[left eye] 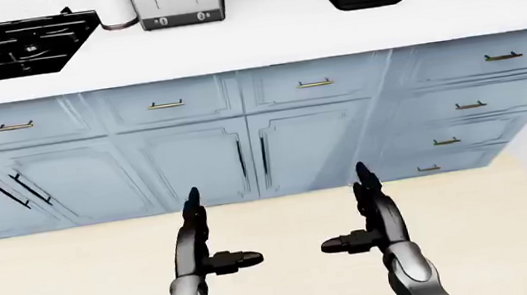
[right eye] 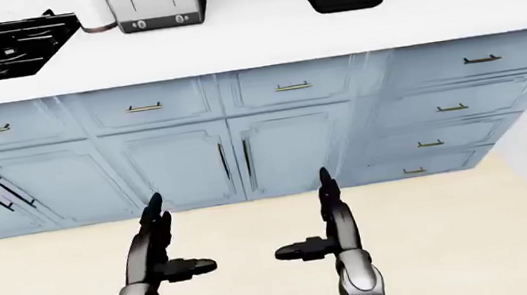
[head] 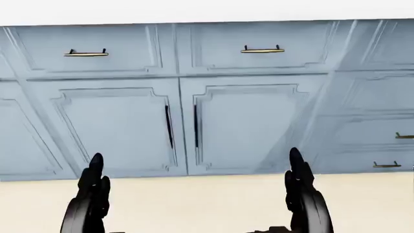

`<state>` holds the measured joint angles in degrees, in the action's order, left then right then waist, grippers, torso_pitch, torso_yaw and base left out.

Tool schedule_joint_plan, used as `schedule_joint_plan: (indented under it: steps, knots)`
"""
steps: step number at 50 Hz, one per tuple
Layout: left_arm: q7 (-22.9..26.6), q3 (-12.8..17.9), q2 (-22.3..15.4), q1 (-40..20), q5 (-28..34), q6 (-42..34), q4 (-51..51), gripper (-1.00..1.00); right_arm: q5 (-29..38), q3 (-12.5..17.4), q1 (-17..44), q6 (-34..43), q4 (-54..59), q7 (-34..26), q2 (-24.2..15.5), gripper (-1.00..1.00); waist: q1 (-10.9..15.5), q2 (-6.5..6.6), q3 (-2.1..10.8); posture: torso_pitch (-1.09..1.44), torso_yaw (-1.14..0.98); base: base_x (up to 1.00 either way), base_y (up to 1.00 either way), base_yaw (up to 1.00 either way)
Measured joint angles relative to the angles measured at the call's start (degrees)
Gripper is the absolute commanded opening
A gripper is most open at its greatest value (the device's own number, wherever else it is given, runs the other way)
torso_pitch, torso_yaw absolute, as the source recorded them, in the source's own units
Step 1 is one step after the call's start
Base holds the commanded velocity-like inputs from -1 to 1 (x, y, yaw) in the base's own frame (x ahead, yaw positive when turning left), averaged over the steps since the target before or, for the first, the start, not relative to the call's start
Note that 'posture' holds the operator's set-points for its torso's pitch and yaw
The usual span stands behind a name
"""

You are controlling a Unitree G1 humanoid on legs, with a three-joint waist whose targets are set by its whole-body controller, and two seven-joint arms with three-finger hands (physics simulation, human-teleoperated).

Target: Push down the lever of the toaster to turn it on.

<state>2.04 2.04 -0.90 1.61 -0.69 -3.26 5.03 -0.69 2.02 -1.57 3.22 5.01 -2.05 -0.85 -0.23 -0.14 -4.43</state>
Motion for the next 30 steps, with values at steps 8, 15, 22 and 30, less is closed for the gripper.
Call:
schedule_joint_plan:
  steps: [8,15,22,30]
  knots:
    - [-0.5,0.2,0.0,-0.6,0.2,3.2,-2.1,1.00,0.0,-0.3,0.5,-2.7,-1.6,-0.8,-0.1,1.00,0.4,-0.44,3.13,0.00,0.00,0.00,0.00,0.00]
    - [-1.0,0.4,-0.1,-0.8,0.3,1.8,-2.6,1.00,-0.2,0.1,0.4,-1.9,-1.8,-0.7,-0.2,1.00,0.4,-0.22,3.40,0.00,0.00,0.00,0.00,0.00]
    - [-0.9,-0.2,0.3,-1.0,0.2,2.1,-2.8,1.00,0.1,0.5,0.8,-2.1,-1.9,-0.6,-0.6,1.00,-0.3,0.05,3.67,0.00,0.00,0.00,0.19,0.00]
    - [-0.9,0.1,-0.1,-1.1,0.3,3.2,-2.7,1.00,0.4,0.3,1.0,-1.9,-3.3,-0.5,-0.3,1.00,-0.3,3.81,3.25,0.00,0.00,0.00,0.30,0.00]
